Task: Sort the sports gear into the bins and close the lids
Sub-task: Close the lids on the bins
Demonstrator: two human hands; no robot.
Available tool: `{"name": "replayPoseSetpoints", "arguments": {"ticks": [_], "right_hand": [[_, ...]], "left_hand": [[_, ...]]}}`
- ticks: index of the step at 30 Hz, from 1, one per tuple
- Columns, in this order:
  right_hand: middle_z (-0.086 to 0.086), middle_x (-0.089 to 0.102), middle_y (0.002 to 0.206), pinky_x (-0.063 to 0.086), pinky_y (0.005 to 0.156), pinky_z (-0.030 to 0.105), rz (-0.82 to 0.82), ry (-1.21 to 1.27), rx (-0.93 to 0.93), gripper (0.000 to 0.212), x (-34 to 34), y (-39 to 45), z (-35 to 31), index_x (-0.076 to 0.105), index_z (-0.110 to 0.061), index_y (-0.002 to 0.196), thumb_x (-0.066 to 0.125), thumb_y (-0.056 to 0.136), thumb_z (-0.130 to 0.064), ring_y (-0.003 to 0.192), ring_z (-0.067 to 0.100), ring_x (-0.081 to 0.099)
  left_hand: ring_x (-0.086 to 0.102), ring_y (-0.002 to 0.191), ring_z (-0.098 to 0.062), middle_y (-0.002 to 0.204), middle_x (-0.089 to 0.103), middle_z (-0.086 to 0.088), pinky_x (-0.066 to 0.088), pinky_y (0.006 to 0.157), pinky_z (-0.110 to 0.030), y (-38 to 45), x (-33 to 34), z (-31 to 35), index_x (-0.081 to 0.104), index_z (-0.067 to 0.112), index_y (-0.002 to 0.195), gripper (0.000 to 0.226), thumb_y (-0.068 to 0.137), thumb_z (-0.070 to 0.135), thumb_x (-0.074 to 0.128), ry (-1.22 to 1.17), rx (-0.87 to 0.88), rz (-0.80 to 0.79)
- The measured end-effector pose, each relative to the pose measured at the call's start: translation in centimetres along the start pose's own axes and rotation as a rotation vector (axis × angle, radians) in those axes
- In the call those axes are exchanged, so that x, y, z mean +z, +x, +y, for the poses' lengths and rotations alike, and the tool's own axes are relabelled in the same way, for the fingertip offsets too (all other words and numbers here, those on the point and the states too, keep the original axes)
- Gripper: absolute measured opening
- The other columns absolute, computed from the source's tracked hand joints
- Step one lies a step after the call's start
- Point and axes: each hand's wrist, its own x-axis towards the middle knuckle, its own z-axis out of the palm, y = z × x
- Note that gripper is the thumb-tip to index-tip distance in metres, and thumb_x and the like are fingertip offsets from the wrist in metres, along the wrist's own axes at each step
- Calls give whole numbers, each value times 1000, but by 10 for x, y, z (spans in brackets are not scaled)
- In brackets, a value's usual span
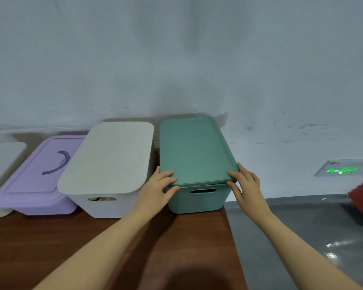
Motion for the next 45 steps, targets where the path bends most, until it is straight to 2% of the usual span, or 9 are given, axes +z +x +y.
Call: {"name": "replayPoseSetpoints", "arguments": {"ticks": [3,7,10,17,25,28,32,39,45], "right_hand": [[24,50,132,30,100,40,10,35,18,24,-3,-1,-3,63,-5,110,65,85,-6,115,43,46],[22,52,131,32,100,41,24,49,5,24,-2,0,-3,63,-6,110,65,86,-8,117,31,43],[23,53,129,32,102,39,30,25,-29,23,-1,0,-1,63,-6,108,66,85,-8,114,23,40],[21,51,132,33,101,40,-4,26,31,25,-3,-3,0,63,-8,110,65,86,-10,115,35,45],[23,47,135,34,105,47,-31,79,67,26,-6,0,-7,61,-4,113,62,88,-8,124,42,43],[23,53,129,20,113,38,-12,92,29,23,-9,5,-9,60,0,111,59,89,-4,131,36,39],[20,60,116,9,115,25,-5,71,-18,19,-11,7,-6,60,1,107,58,89,-5,130,28,37],[22,56,125,16,114,33,-59,-5,-15,23,-6,-5,-2,61,-3,108,56,91,-18,126,27,40],[24,48,133,21,110,42,-82,38,55,23,-8,-4,-4,61,0,110,59,89,-9,126,42,42]], "left_hand": [[44,126,-28,114,66,-9,24,109,-39,2,0,1,71,3,101,28,75,12,76,-13,33,37],[42,119,-3,107,68,-9,20,111,-30,5,-2,2,71,1,98,25,74,9,76,-26,110,83],[51,116,-18,107,68,-10,17,111,-27,2,-1,0,71,1,98,25,75,10,75,-23,102,69],[34,118,4,107,68,-9,15,111,-27,3,0,2,71,1,99,25,75,9,75,-27,134,91],[47,111,-15,100,69,-12,14,111,-30,3,-1,7,71,-1,95,24,73,8,75,-24,142,111],[60,103,-16,101,69,-7,19,114,-31,10,-2,6,71,2,96,23,77,14,73,-50,133,91],[54,104,-11,99,70,-8,17,114,-31,13,-4,8,71,2,95,25,79,20,69,-50,159,77],[44,125,-27,107,68,-6,23,110,-35,-7,5,2,71,3,99,24,79,17,73,11,67,15],[55,116,-35,107,66,-2,15,113,-16,-6,6,0,70,6,98,40,85,41,55,13,32,-106]]}}
